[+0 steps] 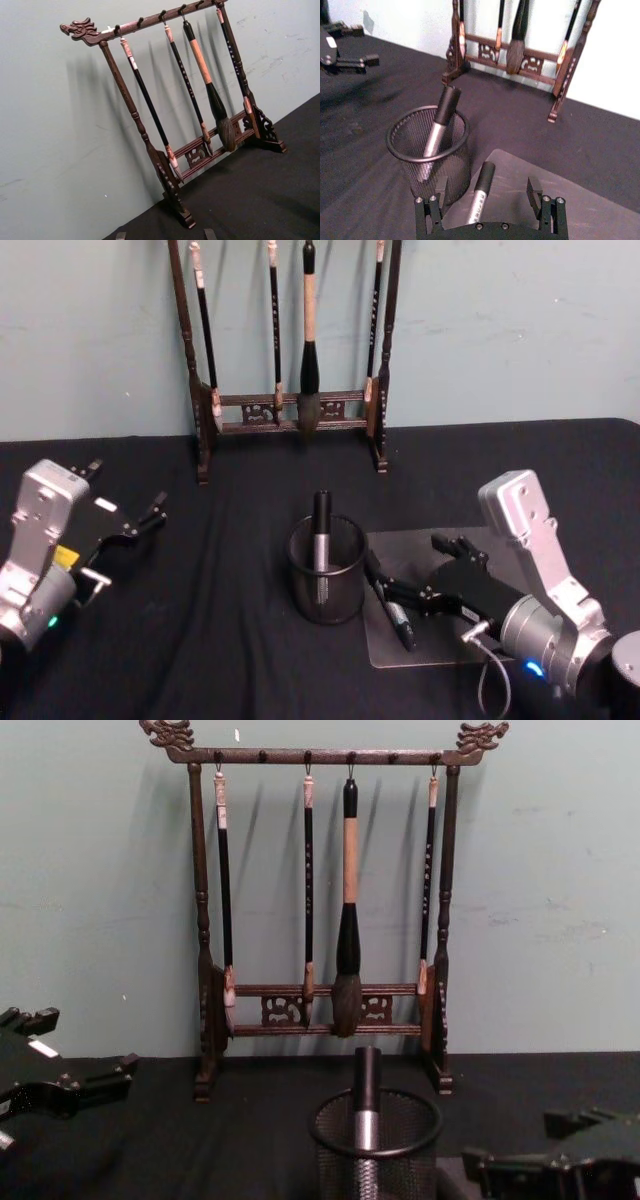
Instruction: Pick up the water-based marker from the table and place it into the pen holder.
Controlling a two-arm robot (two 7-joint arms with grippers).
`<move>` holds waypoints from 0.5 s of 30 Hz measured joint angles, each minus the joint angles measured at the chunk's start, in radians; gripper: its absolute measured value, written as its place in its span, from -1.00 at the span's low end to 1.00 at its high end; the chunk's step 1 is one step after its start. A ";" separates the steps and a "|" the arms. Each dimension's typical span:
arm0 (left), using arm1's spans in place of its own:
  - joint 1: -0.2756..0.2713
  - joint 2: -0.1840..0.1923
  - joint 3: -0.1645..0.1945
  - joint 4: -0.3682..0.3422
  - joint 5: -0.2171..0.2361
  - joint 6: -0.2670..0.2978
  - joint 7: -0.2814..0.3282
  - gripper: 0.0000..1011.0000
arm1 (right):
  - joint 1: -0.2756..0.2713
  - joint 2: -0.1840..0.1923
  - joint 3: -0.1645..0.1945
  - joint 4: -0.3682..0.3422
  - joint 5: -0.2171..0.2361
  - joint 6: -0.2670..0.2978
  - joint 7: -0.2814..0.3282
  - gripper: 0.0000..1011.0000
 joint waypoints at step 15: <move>0.000 0.000 0.000 0.000 0.000 0.000 0.000 1.00 | 0.052 -0.041 -0.031 0.141 -0.025 -0.012 0.023 0.98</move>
